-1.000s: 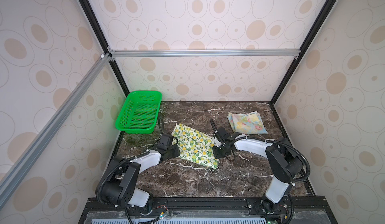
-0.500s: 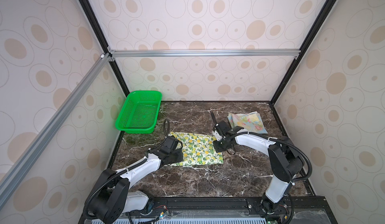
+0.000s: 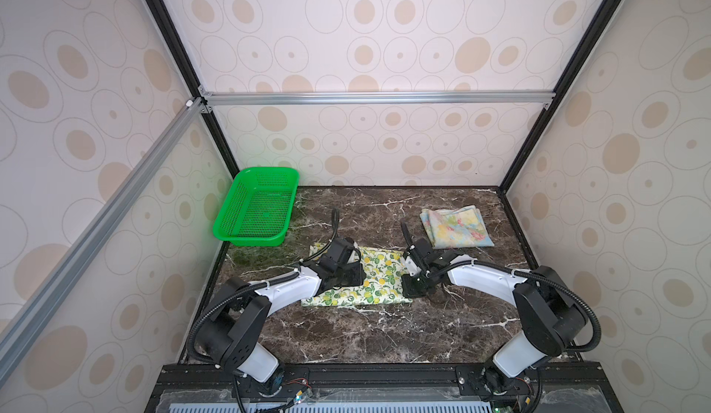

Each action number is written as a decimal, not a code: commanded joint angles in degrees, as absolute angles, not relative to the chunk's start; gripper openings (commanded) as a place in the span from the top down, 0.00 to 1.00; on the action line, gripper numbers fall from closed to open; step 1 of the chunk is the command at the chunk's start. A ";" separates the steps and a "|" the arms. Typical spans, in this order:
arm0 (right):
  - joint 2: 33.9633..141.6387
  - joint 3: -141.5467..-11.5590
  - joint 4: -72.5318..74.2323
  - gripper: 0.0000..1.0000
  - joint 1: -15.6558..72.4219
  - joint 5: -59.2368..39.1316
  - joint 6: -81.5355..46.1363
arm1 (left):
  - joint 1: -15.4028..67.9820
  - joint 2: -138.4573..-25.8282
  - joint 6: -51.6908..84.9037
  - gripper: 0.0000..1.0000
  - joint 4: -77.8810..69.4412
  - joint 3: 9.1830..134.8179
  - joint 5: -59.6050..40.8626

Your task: Fold and stack the skirts

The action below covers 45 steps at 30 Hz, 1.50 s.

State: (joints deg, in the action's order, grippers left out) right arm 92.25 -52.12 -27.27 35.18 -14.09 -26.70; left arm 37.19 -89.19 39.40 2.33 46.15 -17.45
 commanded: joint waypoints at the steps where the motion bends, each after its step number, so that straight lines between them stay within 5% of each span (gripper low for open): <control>1: 91.16 -51.05 -27.28 0.94 35.36 -12.68 -28.05 | 39.90 -91.22 38.58 0.86 -0.41 49.33 -18.51; 9: 86.90 -52.06 -30.77 0.91 34.84 -12.20 -27.94 | 40.63 -95.56 39.87 0.88 -2.16 46.77 -19.42; 11: 85.97 -52.80 -31.68 0.66 34.04 -12.89 -27.82 | 40.75 -96.05 39.29 0.89 -1.51 47.23 -19.16; 16: 85.42 -51.78 -29.50 0.48 29.71 -16.80 -28.04 | 40.75 -96.99 36.89 0.88 1.54 52.70 -18.61; 45: 101.85 -51.68 -15.88 0.50 23.92 -22.06 -30.48 | 40.79 -109.12 34.89 0.95 2.81 59.86 -23.32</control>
State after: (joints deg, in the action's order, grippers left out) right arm 99.00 -52.60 -13.67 24.29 -25.32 -29.80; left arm 40.53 -107.70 36.14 0.69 58.54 -22.90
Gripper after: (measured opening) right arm 0.499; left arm 0.050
